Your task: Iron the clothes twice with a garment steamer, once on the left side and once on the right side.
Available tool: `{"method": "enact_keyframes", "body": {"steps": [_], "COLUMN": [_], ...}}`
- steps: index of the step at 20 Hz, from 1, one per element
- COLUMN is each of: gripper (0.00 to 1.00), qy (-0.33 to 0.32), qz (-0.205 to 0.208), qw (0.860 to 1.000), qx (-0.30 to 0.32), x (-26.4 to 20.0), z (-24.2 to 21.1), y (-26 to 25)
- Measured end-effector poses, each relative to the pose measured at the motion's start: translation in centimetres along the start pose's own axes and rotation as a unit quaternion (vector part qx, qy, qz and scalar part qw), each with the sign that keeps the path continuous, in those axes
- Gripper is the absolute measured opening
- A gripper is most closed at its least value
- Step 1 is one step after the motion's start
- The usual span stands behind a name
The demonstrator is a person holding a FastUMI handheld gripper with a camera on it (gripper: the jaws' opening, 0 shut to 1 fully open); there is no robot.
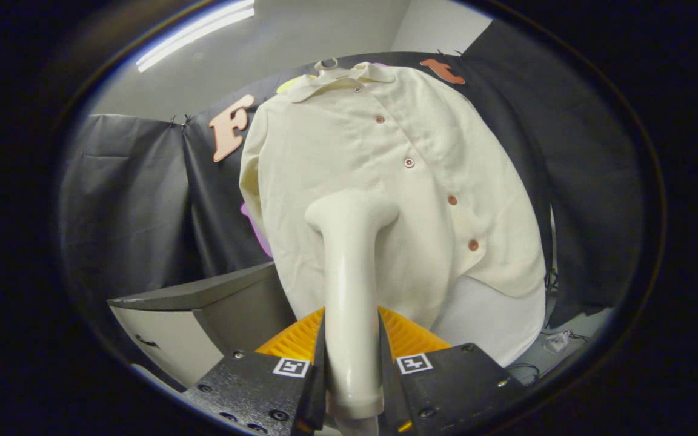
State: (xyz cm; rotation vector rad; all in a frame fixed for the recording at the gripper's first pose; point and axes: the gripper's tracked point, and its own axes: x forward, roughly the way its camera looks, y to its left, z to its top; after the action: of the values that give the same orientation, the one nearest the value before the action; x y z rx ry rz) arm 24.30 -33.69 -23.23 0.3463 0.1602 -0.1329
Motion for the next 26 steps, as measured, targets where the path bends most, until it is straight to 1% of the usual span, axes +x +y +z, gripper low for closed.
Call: {"method": "enact_keyframes", "body": {"steps": [4, 7, 16, 21, 24, 26], "gripper": [0.38, 0.38, 0.37, 0.37, 0.37, 0.36], "qy": [0.02, 0.033, 0.073, 0.081, 0.07, 0.069], "qz": [-0.005, -0.009, -0.017, -0.021, -0.021, -0.022], "qw": [1.0, 0.999, 0.995, 0.993, 0.993, 0.994], "qx": [0.009, 0.031, 0.06, 0.079, 0.088, 0.078], "x": [-1.3, -1.9, -4.0, -5.3, -5.9, -6.1], "z": [-3.1, -5.1, -9.4, -9.5, -7.9, -6.9], "y": [-1.0, -1.7, -2.8, -3.0, -2.9, -2.7]}}
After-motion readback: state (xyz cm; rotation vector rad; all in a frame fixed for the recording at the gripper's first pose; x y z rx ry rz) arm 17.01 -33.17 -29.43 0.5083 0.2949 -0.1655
